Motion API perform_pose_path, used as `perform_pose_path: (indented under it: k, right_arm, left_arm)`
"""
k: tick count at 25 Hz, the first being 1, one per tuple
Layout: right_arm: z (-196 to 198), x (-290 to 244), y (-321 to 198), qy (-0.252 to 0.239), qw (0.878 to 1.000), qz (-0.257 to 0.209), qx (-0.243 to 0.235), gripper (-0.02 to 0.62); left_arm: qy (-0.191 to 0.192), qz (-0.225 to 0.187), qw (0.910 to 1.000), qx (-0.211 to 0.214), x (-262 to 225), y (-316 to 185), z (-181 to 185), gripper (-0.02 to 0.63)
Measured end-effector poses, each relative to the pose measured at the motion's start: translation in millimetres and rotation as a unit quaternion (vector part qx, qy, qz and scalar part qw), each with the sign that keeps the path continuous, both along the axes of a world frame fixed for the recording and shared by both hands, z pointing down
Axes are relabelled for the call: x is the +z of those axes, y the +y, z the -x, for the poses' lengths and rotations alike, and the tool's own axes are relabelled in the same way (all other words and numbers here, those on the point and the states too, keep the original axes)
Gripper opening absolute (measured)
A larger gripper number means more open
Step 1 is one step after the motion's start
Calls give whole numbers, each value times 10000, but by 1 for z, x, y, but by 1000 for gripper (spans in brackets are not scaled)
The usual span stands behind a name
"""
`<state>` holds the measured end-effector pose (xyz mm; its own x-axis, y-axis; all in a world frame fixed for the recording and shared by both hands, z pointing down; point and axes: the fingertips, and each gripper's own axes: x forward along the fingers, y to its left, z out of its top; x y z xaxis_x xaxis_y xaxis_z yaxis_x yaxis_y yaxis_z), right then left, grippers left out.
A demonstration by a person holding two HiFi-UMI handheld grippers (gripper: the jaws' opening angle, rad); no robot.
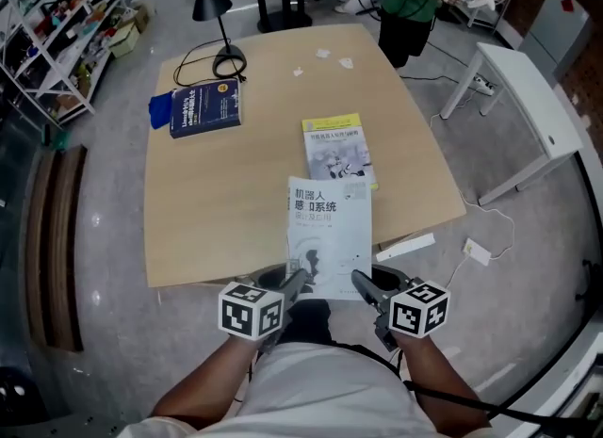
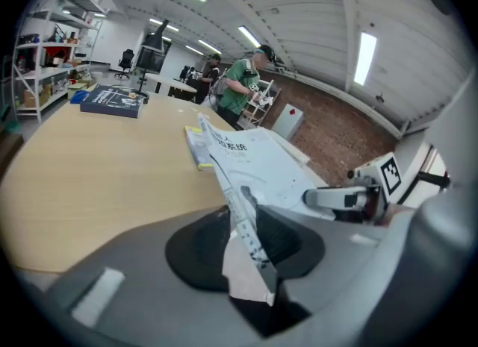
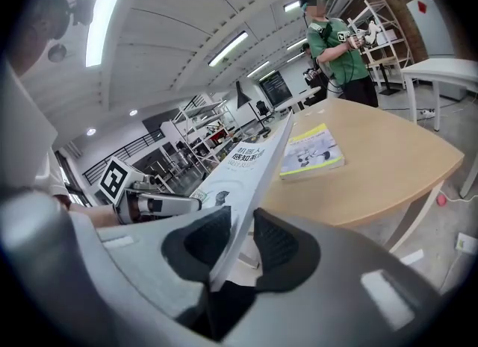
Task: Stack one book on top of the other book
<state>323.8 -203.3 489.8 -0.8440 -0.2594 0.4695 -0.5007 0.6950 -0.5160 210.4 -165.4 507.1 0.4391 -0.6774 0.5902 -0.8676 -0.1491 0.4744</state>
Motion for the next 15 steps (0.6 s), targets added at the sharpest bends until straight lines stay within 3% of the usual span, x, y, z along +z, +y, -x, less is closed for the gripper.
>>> perform_pose_path:
  k: [15]
  right_arm:
    - [15,-4,-153,449,9990,82,9,100]
  left_arm:
    - [244,109,9996,45,1,-153,15,120]
